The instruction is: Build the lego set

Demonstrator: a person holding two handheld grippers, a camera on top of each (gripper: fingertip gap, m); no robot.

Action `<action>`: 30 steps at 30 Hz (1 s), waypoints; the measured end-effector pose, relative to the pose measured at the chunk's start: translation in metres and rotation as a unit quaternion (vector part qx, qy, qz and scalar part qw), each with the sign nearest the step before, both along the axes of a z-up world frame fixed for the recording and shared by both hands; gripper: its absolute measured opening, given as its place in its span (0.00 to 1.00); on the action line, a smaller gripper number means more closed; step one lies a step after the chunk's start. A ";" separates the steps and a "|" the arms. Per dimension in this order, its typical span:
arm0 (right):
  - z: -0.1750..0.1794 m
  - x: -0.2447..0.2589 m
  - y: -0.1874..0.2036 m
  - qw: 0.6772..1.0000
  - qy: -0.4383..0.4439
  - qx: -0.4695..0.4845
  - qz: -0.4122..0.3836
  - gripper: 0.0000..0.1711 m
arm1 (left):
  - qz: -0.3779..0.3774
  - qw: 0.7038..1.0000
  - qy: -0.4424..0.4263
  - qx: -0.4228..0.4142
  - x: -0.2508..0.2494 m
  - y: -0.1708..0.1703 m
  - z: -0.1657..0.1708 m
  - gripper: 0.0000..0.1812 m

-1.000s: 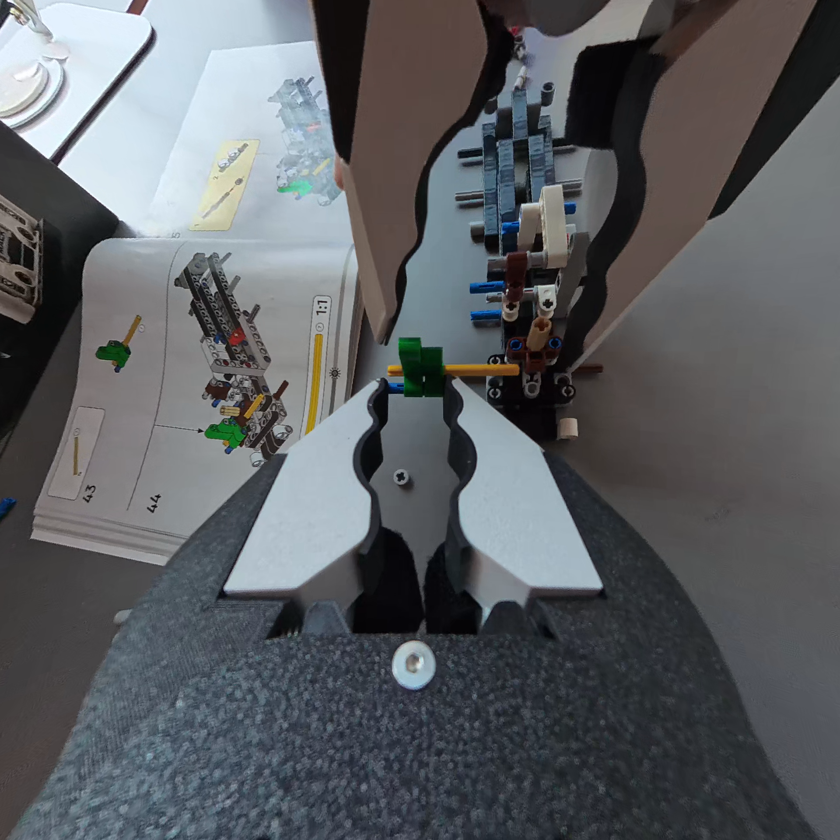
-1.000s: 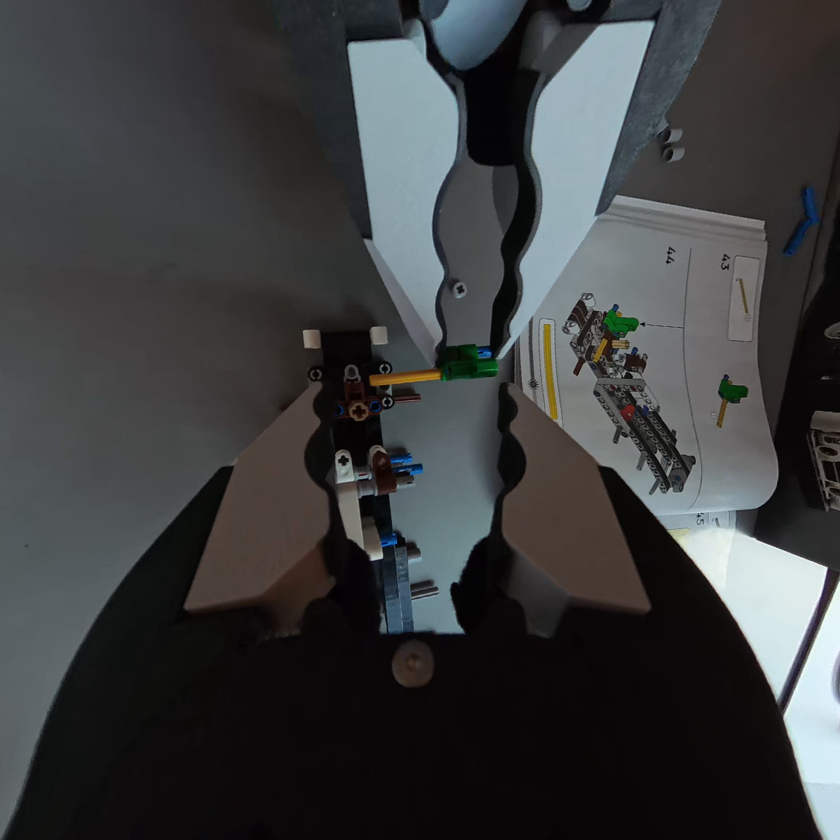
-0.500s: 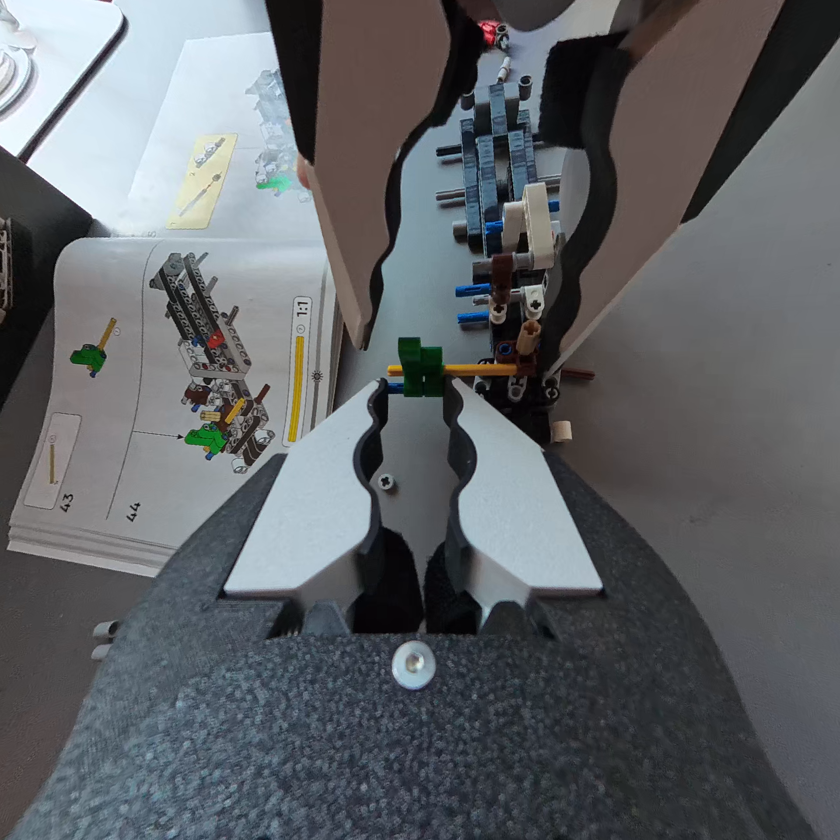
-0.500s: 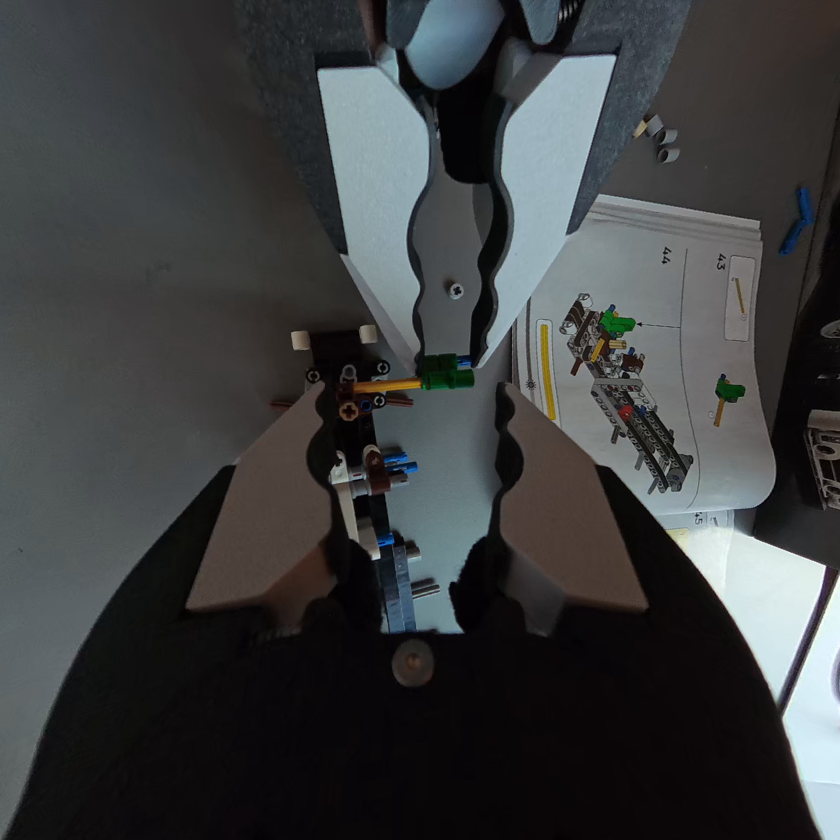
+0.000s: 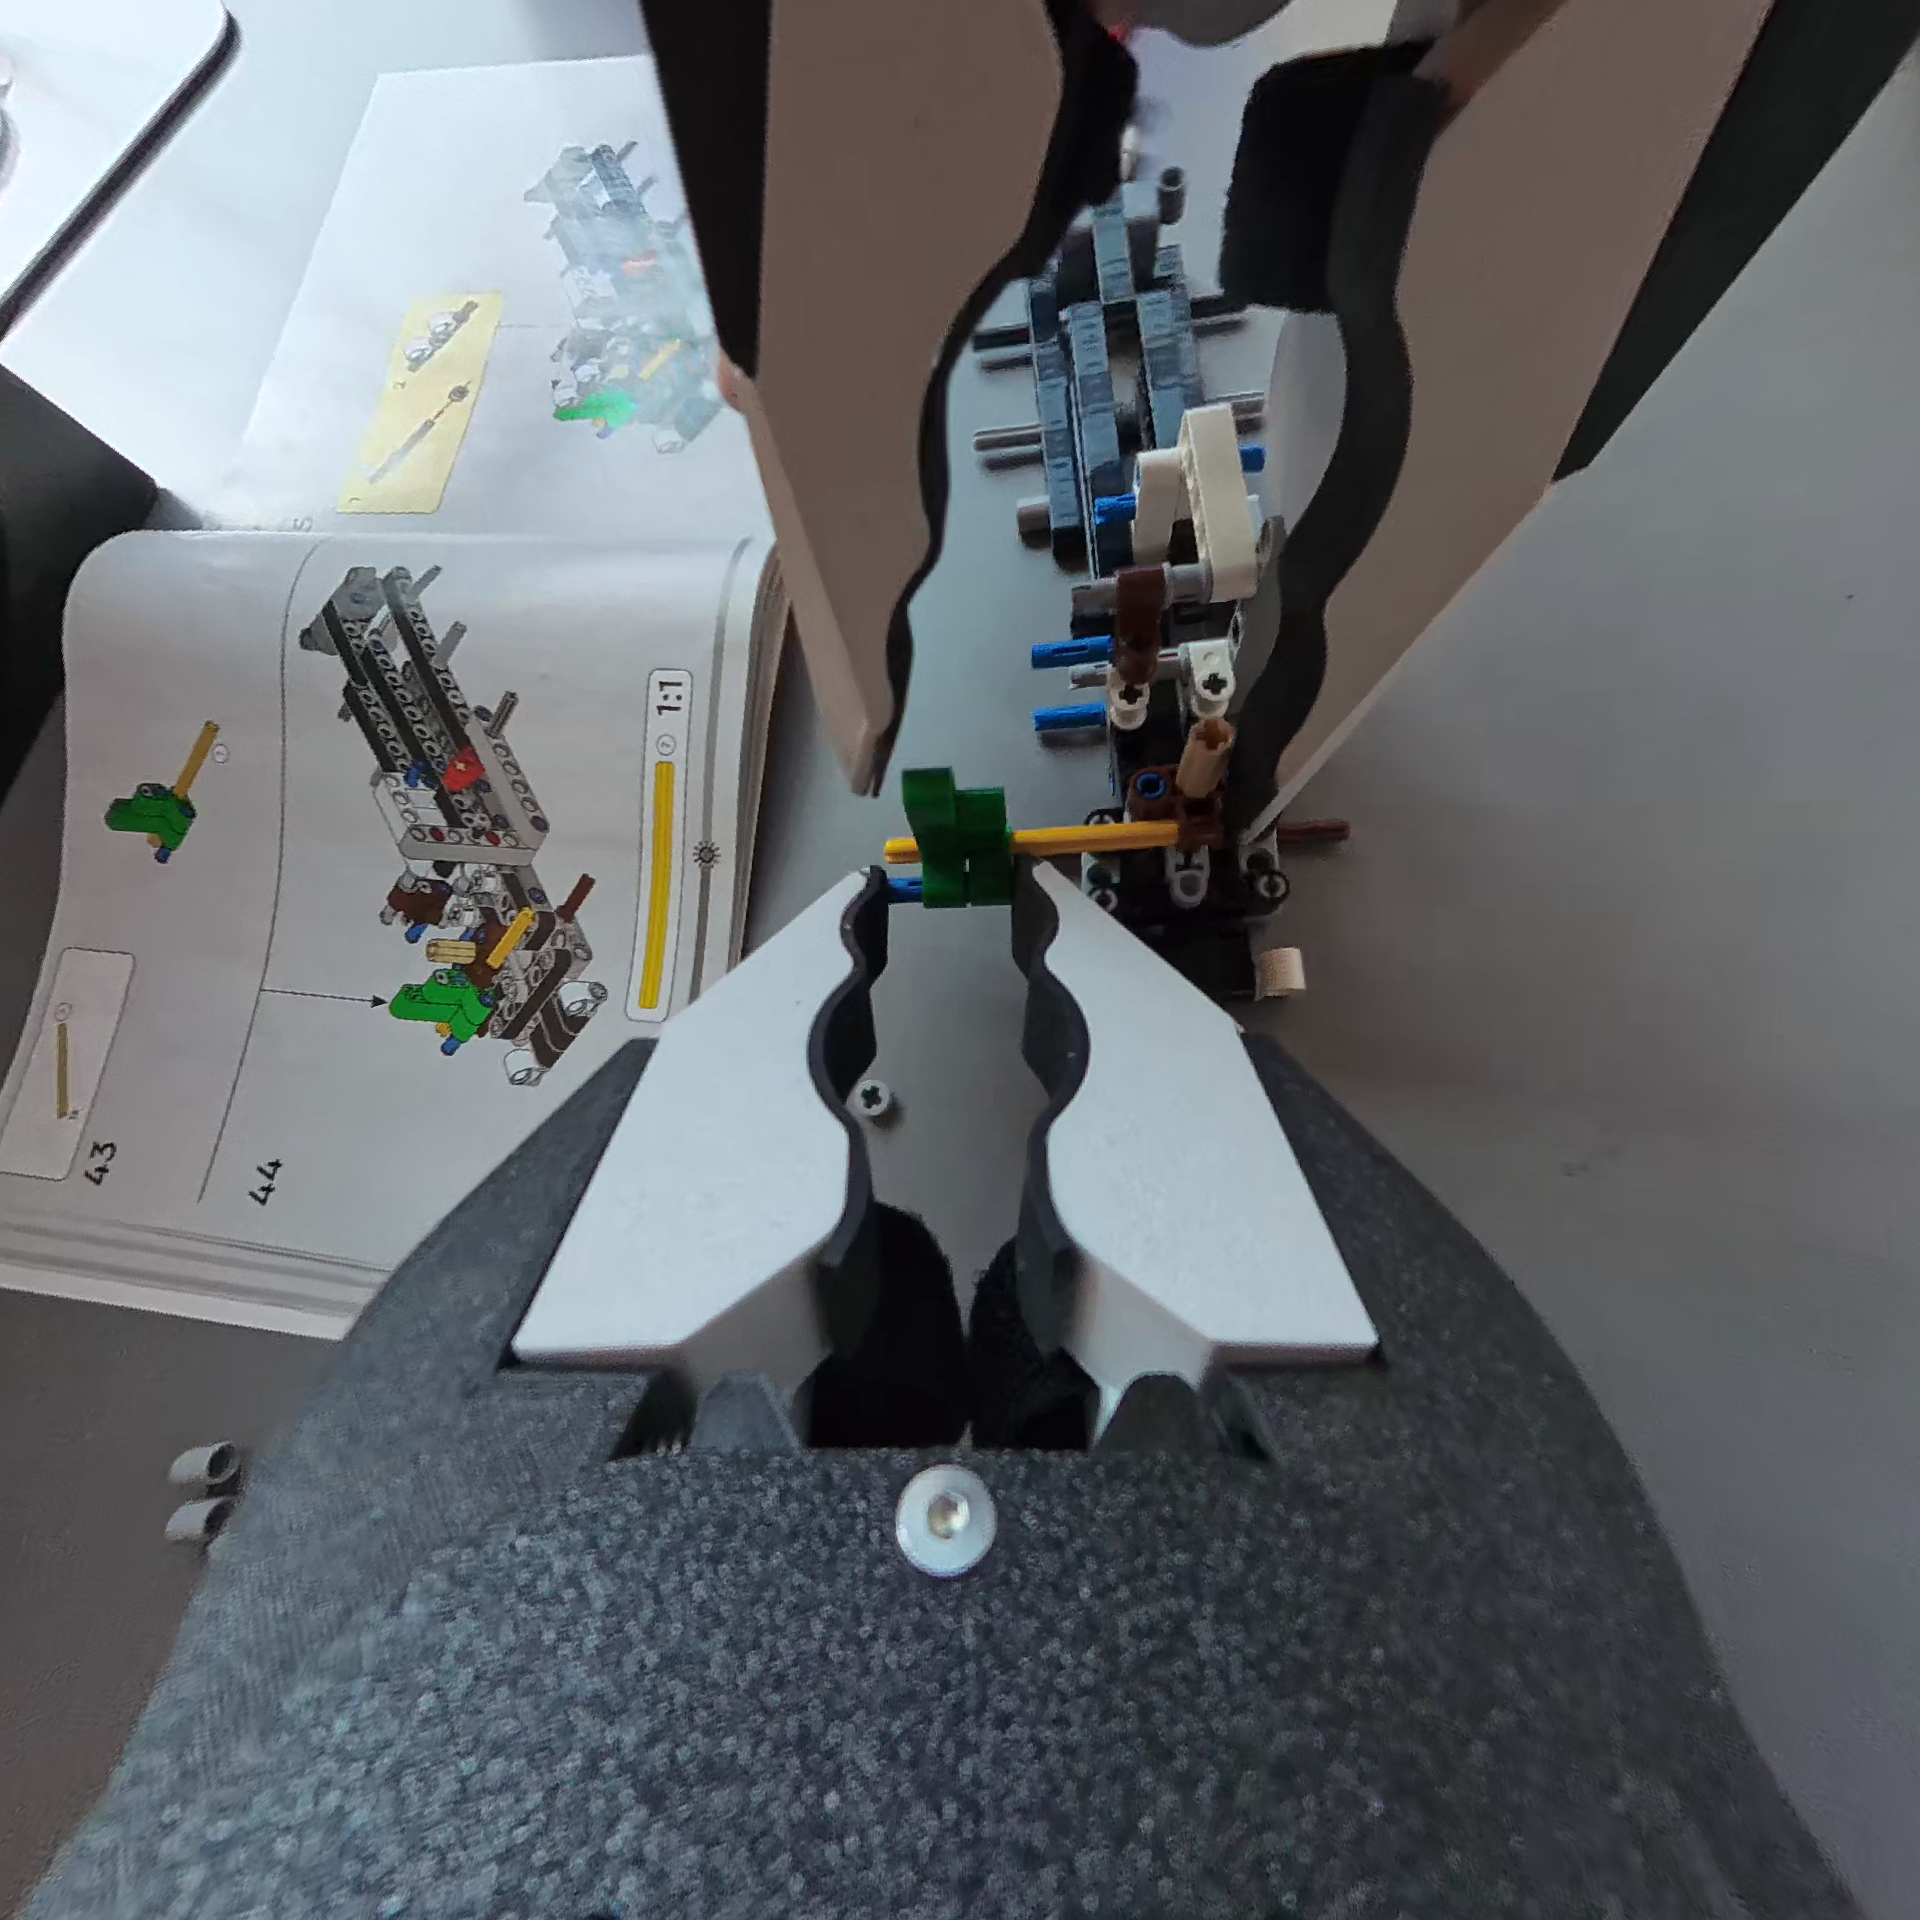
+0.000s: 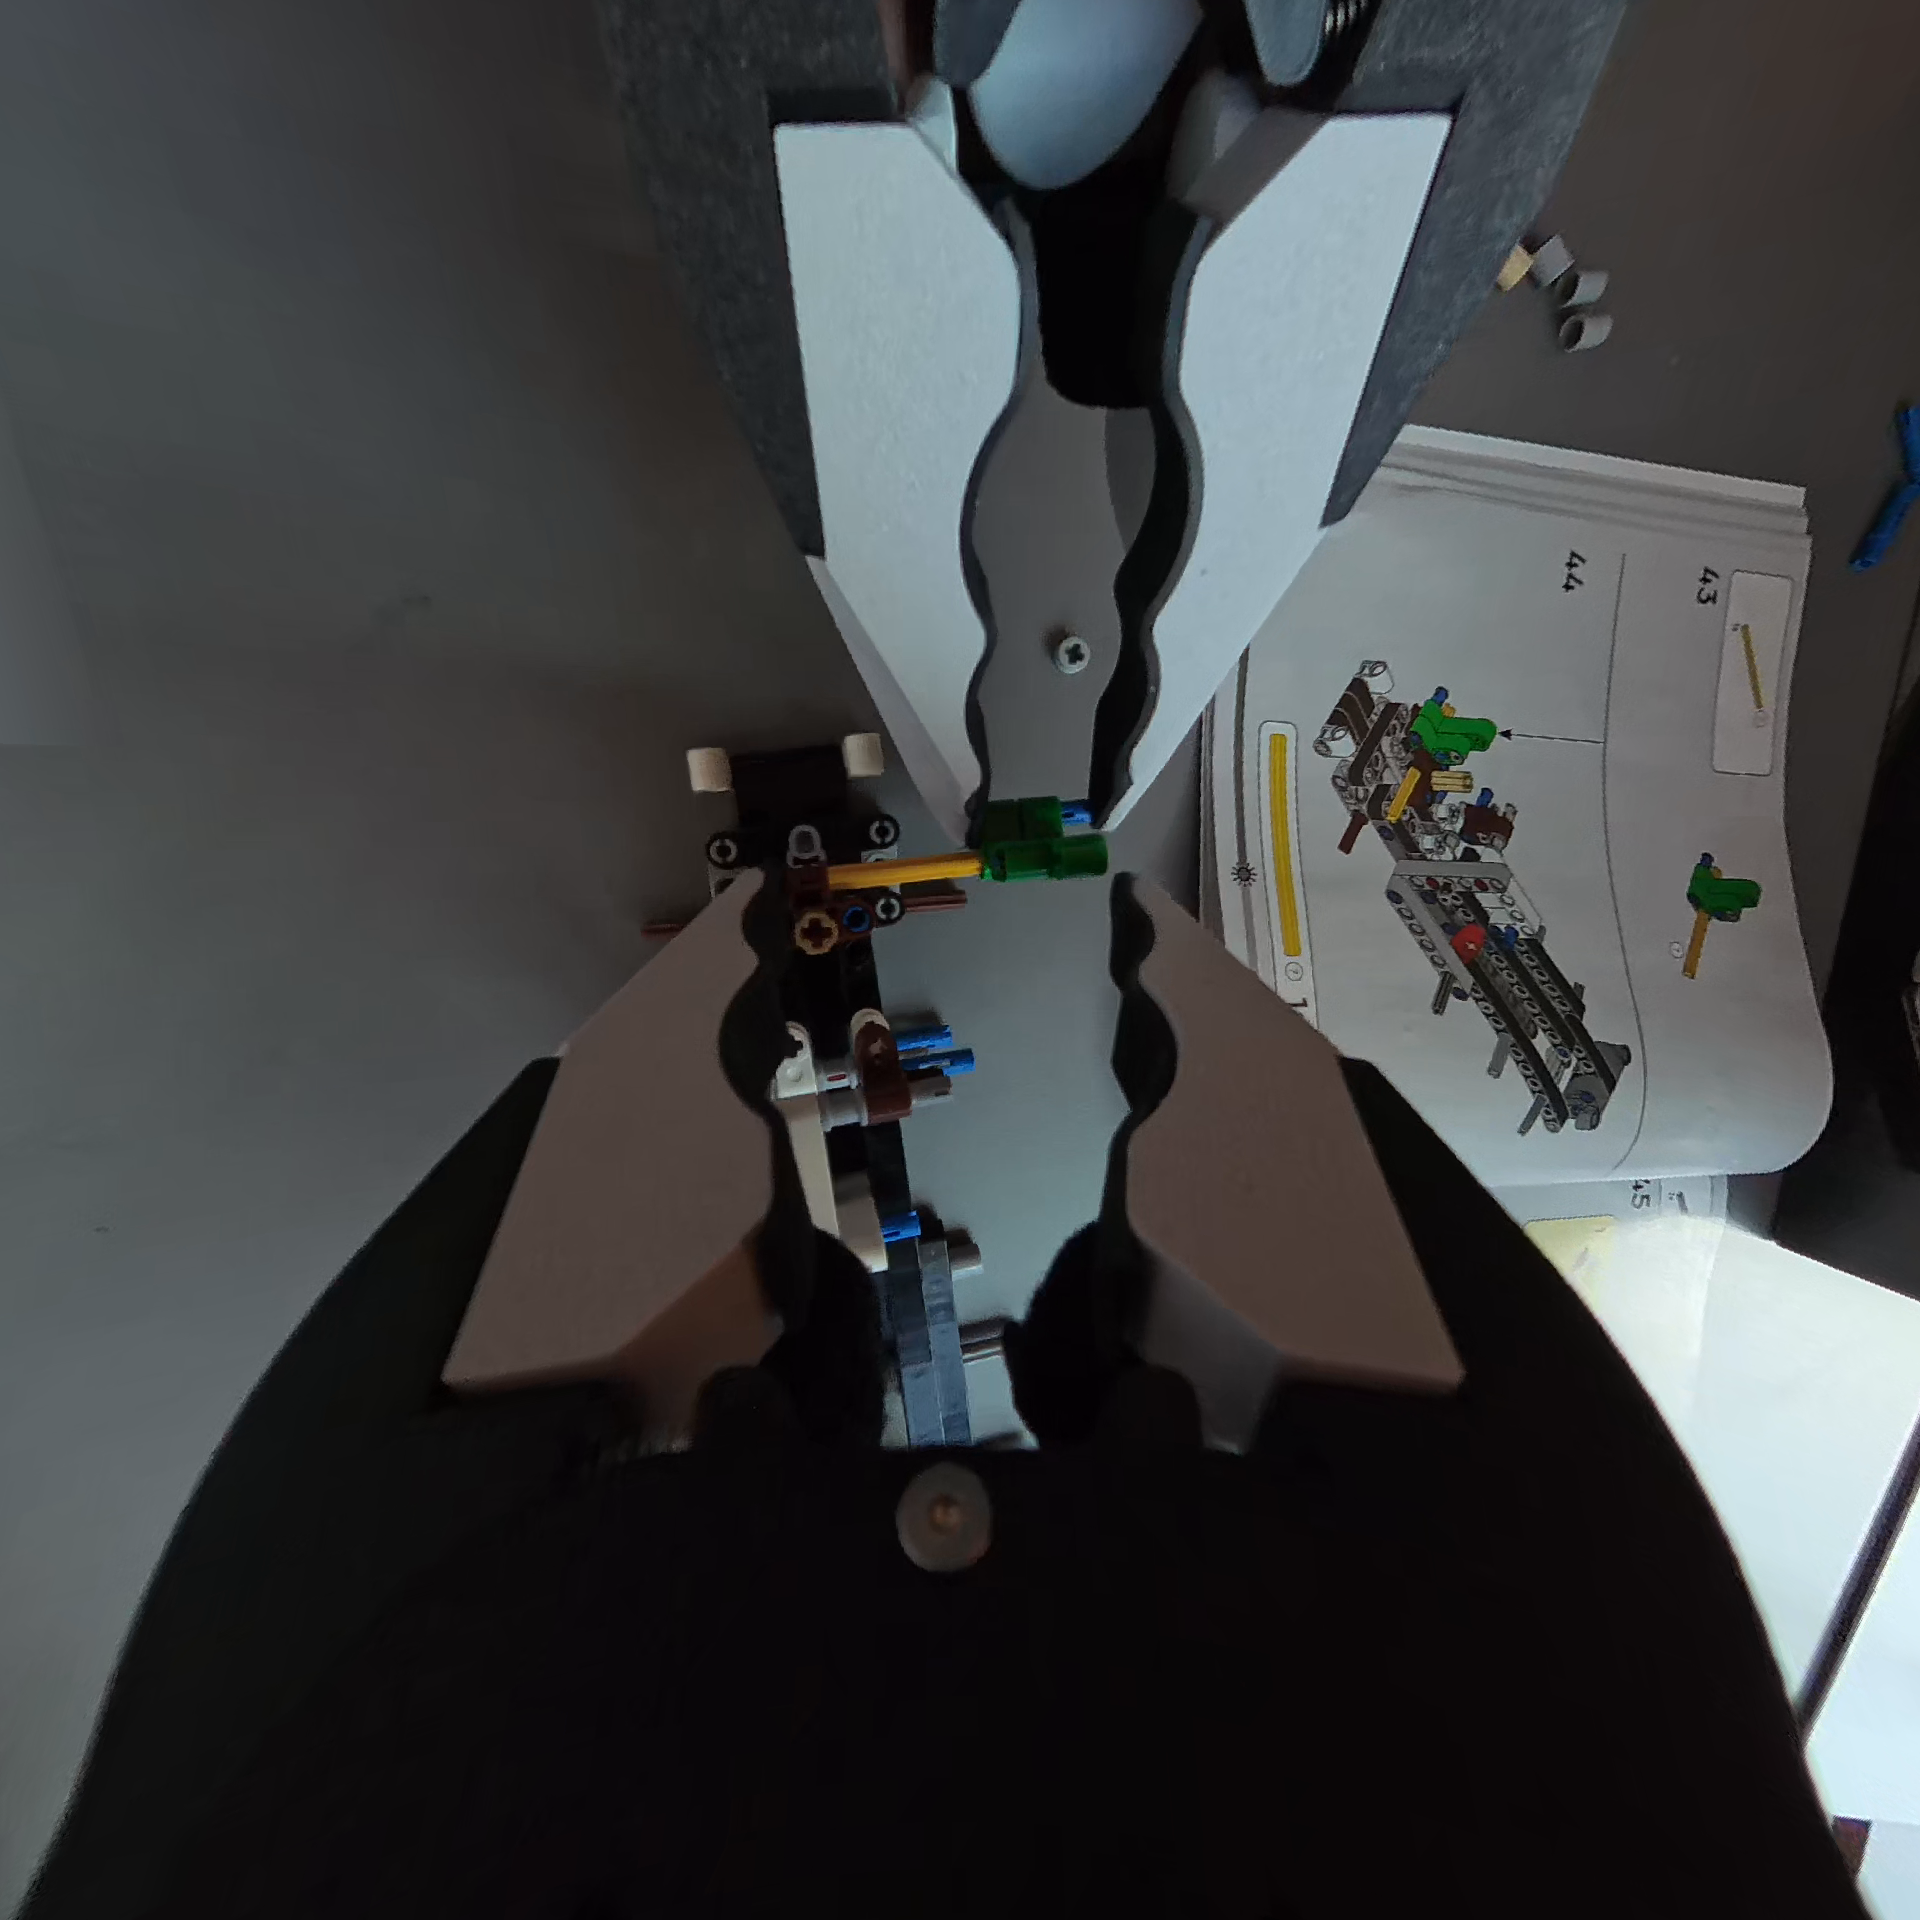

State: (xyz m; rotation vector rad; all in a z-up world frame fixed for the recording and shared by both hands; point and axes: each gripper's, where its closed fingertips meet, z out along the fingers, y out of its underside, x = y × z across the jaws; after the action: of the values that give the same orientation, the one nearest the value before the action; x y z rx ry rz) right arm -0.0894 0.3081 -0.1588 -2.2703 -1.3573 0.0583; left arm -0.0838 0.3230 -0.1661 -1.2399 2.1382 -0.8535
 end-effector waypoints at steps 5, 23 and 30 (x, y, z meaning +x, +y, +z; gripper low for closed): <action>0.000 -0.001 -0.002 1.000 0.005 0.003 0.006 0.31 | 0.005 1.000 0.002 0.022 -0.001 0.000 0.000 0.12; 0.009 0.000 -0.009 0.998 -0.012 0.063 0.002 0.39 | 0.005 1.000 -0.003 0.018 0.001 0.000 0.001 0.12; -0.006 0.006 -0.007 0.999 -0.024 0.036 -0.006 0.37 | 0.007 1.000 -0.004 0.028 0.001 0.000 0.001 0.12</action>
State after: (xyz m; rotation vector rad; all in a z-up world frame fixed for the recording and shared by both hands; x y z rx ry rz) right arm -0.0830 0.3016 -0.1650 -2.2316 -1.3486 -0.0481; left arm -0.0832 0.3228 -0.1647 -1.2188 2.1296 -0.7861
